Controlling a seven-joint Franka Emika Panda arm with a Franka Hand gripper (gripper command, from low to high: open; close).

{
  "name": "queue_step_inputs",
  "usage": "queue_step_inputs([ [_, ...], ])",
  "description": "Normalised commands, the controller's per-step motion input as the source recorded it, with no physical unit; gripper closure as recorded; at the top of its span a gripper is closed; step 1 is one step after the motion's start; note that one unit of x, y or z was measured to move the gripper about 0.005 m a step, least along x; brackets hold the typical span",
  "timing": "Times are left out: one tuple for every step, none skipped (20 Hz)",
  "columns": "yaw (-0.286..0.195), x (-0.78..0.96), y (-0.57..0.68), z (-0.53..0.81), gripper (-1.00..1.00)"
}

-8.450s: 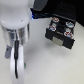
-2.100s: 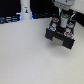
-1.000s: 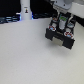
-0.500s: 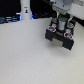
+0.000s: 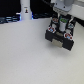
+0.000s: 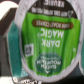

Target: Open the kcup holder, insert the kcup into the holder, and close the kcup holder

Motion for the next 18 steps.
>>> queue_step_inputs([
  [0.005,-0.11,0.04,-0.02,1.0],
  [0.022,-0.08,0.06,-0.05,-1.0],
  [0.009,-0.16,-0.01,-0.03,1.0],
  [0.011,-0.17,-0.01,-0.07,1.0],
  [0.008,-0.14,-0.01,-0.1,1.0],
  [0.032,-0.02,0.07,0.03,-1.0],
  [0.005,-0.11,-0.02,-0.06,1.0],
  [0.003,-0.09,-0.01,-0.06,1.0],
  [0.0,-0.06,0.0,-0.07,1.0],
  [0.001,-0.08,-0.01,-0.05,1.0],
  [0.009,-0.22,-0.02,0.09,1.0],
  [0.009,-0.19,0.02,0.22,1.0],
  [0.01,0.05,0.04,0.04,-1.0],
  [0.012,0.2,-0.1,0.31,-1.0],
  [0.036,0.33,-0.23,0.34,-1.0],
  [0.0,-0.08,0.0,0.01,1.0],
  [0.0,-0.12,0.0,0.0,1.0],
  [0.0,-0.13,0.0,0.0,1.0],
])
